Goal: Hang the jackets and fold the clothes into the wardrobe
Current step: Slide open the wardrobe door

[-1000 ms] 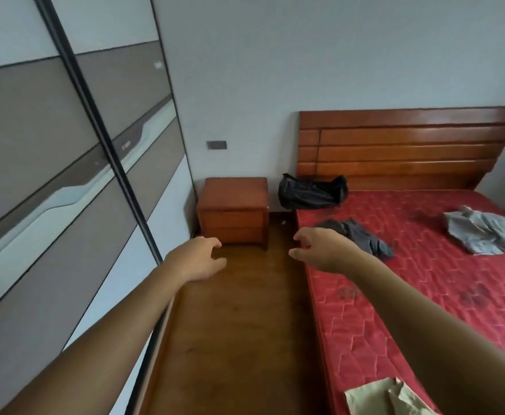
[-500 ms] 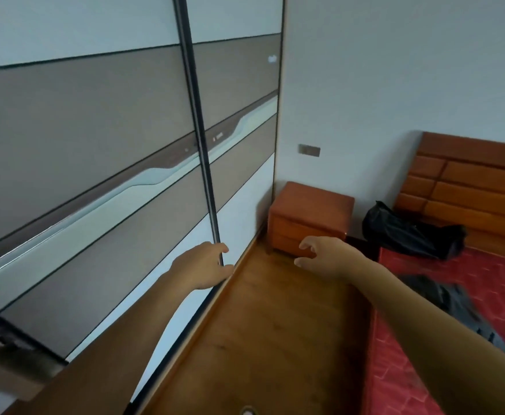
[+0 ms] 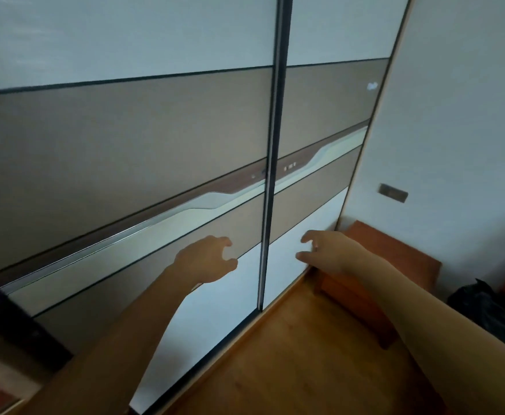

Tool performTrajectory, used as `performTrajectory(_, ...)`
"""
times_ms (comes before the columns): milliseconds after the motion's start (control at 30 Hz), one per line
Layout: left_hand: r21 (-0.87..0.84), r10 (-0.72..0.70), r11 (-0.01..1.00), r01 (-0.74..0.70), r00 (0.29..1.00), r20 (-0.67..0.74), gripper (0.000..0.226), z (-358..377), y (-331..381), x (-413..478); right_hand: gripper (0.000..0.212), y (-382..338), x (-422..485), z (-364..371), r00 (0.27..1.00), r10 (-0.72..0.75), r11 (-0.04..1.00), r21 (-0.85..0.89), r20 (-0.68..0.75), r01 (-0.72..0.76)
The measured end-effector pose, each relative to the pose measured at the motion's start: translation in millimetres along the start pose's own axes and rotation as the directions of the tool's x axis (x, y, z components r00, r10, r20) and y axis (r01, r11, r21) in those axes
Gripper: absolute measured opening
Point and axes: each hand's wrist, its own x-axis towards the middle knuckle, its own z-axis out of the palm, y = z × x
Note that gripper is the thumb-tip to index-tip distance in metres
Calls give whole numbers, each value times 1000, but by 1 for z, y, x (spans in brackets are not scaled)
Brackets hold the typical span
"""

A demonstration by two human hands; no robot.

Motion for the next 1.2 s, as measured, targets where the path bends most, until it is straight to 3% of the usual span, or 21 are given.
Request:
performTrajectory(300,-23,-350,937,350,932,-95,57,-21,-78,-19,56,-92,113,17,925,-362,929,-35,117,368)
performTrajectory(600,-211,-603,797,566,765,-226,70,-30,-102,-58,48,-177,171,17,706,-682,708,-71,190,703)
performTrajectory(800,-233,-653,757,610,691,-311,71,-39,-100,-67,52,-207,179,-2,560,-802,539,-152,207,828)
performTrajectory(1033,-201,-602,795,573,704,-376,66,-56,-122,-87,43,-239,180,-7,384,-923,362,-364,-12,858)
performTrajectory(1133,-181,-616,779,600,679,-398,69,-64,-136,-100,47,-255,175,-7,370,-927,354,-467,-61,810)
performTrajectory(1200,-189,-629,766,614,657,-415,71,-68,-148,-110,43,-265,170,-7,391,-920,368,-429,-36,825)
